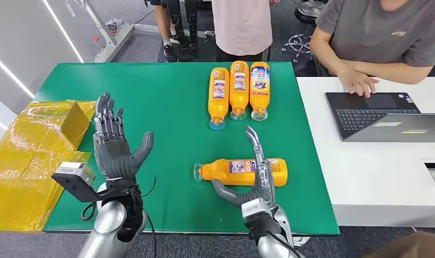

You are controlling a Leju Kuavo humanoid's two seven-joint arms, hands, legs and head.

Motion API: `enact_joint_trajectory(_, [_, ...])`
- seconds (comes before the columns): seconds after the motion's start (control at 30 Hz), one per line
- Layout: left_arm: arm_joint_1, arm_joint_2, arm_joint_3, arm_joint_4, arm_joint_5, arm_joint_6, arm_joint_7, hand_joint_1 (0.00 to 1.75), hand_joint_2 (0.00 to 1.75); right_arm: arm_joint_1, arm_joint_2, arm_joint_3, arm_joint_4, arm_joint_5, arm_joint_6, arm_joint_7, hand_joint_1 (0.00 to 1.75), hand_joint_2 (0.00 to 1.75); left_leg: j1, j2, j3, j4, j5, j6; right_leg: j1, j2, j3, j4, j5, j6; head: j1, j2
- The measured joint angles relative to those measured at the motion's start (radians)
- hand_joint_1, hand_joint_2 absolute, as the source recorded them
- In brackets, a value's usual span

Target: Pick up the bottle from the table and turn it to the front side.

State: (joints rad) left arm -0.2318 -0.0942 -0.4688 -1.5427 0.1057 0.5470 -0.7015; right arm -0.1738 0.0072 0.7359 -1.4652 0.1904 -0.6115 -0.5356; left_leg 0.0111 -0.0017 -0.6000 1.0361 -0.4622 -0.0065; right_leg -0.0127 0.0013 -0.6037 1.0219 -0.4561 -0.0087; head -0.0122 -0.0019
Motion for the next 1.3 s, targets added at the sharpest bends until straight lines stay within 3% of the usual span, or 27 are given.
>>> enact_joint_trajectory(0.5, [0.0,0.0,0.0,0.001,-0.006,-0.007,0.0,0.0,1.75,0.0,-0.003,0.0,0.0,0.002,0.003,0.001,0.0,1.75,0.0,0.0,0.0,0.0,0.0,0.0,0.0,0.0,0.0,0.0,0.0,0.0,0.0,0.0])
enact_joint_trajectory(0.87, [-0.011,-0.002,0.0,0.017,-0.015,-0.032,0.0,0.0,1.75,-0.108,-0.059,-0.037,0.005,0.232,0.132,0.151,0.0,1.75,0.0,0.0,0.0,0.001,0.0,0.0,0.0,0.0,0.0,0.0,0.001,0.0,0.0,0.0])
enact_joint_trajectory(0.93, [-0.011,-0.002,0.0,0.018,-0.022,-0.049,0.0,0.0,1.75,-0.149,-0.07,-0.044,0.018,0.314,0.215,0.192,0.0,1.75,0.0,0.001,0.0,0.001,0.0,0.0,0.0,0.001,0.0,0.0,0.001,0.0,0.0,0.0])
enact_joint_trajectory(1.07, [-0.009,-0.005,0.001,0.018,-0.031,-0.097,0.0,0.0,1.75,-0.28,-0.108,-0.056,0.067,0.438,0.484,0.282,0.0,1.75,0.0,0.002,0.0,0.001,0.001,0.0,0.0,0.002,0.0,0.0,0.002,0.0,0.0,0.0])
enact_joint_trajectory(1.17, [-0.01,-0.005,0.001,0.018,-0.031,-0.113,0.0,0.0,1.75,-0.384,-0.139,-0.051,0.12,0.46,0.656,0.31,0.0,1.75,0.0,0.002,0.0,0.001,0.001,0.0,0.0,0.001,0.0,0.0,0.002,0.0,0.0,0.0])
enact_joint_trajectory(1.3, [-0.025,-0.004,0.001,0.022,-0.016,-0.113,0.001,0.0,1.75,-0.513,-0.166,-0.012,0.215,0.455,0.811,0.317,0.0,1.75,0.0,0.002,0.0,0.001,0.002,0.0,0.0,0.002,0.0,0.0,0.003,0.001,0.0,0.0])
